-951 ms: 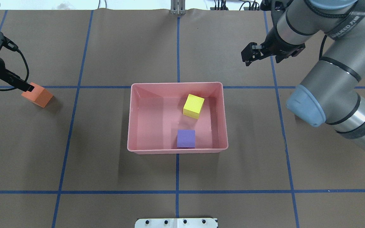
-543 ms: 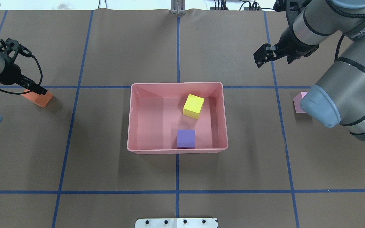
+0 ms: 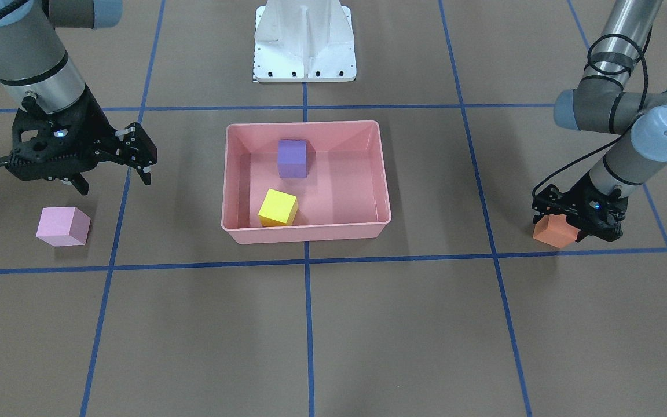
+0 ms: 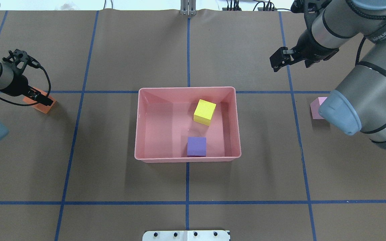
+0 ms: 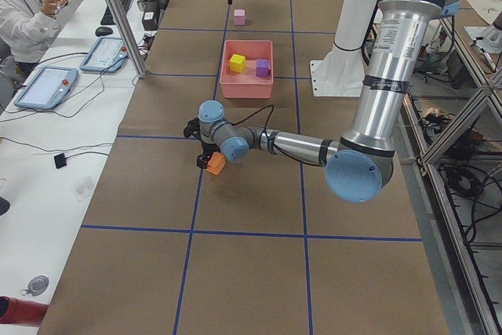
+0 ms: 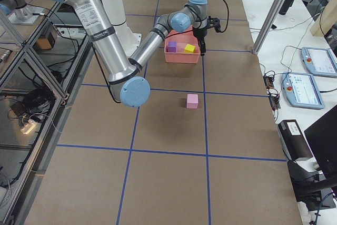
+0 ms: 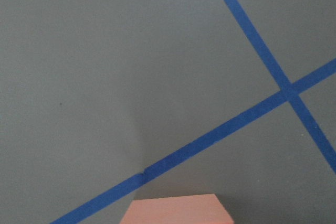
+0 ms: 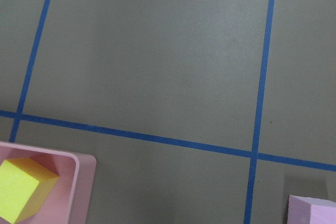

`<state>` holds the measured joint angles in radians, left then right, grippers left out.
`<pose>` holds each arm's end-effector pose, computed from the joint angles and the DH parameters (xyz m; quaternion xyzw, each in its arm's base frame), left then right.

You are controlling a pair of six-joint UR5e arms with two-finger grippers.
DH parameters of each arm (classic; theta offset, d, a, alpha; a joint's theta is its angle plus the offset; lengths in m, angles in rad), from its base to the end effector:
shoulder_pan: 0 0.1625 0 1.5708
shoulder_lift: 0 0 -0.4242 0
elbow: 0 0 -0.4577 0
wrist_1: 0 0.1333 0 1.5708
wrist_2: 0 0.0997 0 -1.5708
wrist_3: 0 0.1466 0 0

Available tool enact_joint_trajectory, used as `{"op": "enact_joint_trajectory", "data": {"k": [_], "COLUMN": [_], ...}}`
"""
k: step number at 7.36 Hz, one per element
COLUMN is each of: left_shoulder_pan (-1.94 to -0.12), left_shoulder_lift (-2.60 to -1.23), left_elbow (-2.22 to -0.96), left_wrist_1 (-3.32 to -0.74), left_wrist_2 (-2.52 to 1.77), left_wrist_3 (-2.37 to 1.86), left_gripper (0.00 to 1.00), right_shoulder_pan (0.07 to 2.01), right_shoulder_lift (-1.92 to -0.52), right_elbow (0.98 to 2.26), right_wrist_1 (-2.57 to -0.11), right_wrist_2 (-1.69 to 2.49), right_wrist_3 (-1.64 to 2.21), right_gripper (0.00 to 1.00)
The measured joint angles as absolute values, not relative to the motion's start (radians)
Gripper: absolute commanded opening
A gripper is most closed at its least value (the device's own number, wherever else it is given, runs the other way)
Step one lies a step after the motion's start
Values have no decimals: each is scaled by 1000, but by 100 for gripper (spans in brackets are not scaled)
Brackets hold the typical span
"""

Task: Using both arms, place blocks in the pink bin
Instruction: 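Carry the orange cube into the pink bin and release it with the left gripper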

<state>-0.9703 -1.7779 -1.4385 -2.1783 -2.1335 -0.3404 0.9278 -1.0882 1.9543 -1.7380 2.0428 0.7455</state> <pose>0.3496 -0.6080 0.5768 0.1679 0.3789 0.2095 0.8856 -0.3386 -0.5631 0.2254 0.1153 -0.3818 -0.0332 0.9164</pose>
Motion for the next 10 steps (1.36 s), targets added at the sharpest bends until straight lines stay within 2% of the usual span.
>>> {"op": "enact_joint_trajectory", "data": {"k": [1, 4, 6, 7, 9, 10], "left_shoulder_pan": [-964, -968, -974, -973, -900, -829], "left_shoulder_lift": [-1774, -1760, -1794, -1866, -2093, -2189], "left_elbow": [-1438, -1506, -1696, -1798, -1876, -1869], "left_wrist_1": [-2187, -2187, -1938, -1757, -1528, -1495], "left_wrist_2": [-2131, -2135, -2139, -2140, -2136, -2127], "left_wrist_3": [-342, -350, -366, -416, -659, -789], "left_gripper": [0, 0, 0, 0, 0, 13], "right_shoulder_pan": [927, 936, 997, 1040, 1113, 1133], "right_shoulder_lift": [-1092, -1102, -1142, -1176, -1251, -1284], "right_elbow": [1955, 1962, 1960, 1957, 1950, 1947], "right_wrist_1": [-1738, -1738, -1738, -1738, -1738, -1737], "right_wrist_2": [2041, 2045, 2075, 2099, 2144, 2159], "right_wrist_3": [746, 712, 581, 498, 346, 296], "right_gripper": [100, 100, 100, 100, 100, 100]}}
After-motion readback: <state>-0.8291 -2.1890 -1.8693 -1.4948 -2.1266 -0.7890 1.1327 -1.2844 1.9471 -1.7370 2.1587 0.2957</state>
